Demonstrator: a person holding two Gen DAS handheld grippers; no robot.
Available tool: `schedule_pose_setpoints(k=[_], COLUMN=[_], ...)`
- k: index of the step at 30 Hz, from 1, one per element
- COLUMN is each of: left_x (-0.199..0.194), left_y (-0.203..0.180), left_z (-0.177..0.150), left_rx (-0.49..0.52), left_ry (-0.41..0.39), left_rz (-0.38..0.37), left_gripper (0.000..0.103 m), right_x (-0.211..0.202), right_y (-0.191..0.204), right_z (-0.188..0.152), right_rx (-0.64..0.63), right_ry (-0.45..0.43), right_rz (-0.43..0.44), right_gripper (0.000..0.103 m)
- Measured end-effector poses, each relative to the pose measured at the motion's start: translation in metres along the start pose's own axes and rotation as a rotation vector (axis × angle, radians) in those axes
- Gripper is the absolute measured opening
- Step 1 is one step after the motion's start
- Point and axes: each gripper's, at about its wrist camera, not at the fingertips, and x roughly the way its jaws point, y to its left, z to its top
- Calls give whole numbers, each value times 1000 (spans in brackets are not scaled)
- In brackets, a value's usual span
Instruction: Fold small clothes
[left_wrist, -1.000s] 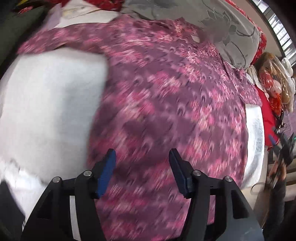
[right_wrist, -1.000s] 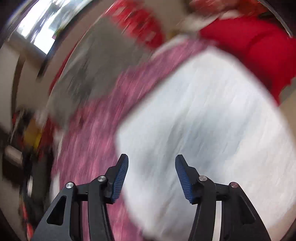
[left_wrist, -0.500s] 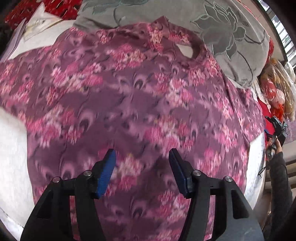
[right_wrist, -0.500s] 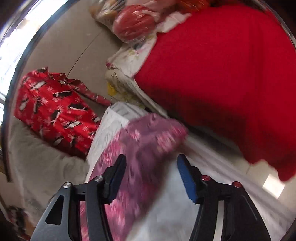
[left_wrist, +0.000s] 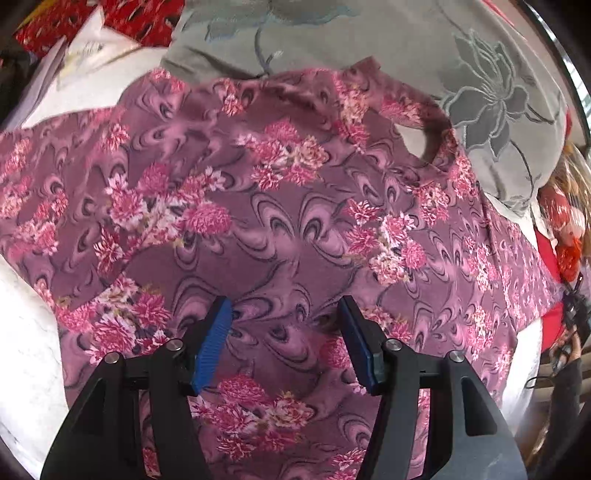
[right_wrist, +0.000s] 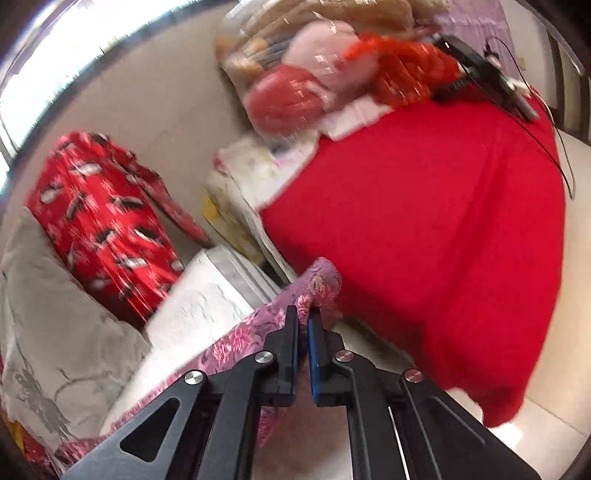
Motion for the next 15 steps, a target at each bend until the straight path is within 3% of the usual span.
schedule_pose_setpoints(k=[5, 15], left_x=[-3, -24], left_y=[-3, 30], left_z=[-6, -17], left_rx=[6, -37], left_ry=[10, 43], left_rz=[-21, -121], left_gripper=[64, 64], right_x=[-26, -53], right_y=[32, 139], right_z=[-17, -101], right_rx=[-39, -207], right_ry=[-8, 127], right_rz=[142, 350], right_gripper=[4, 4])
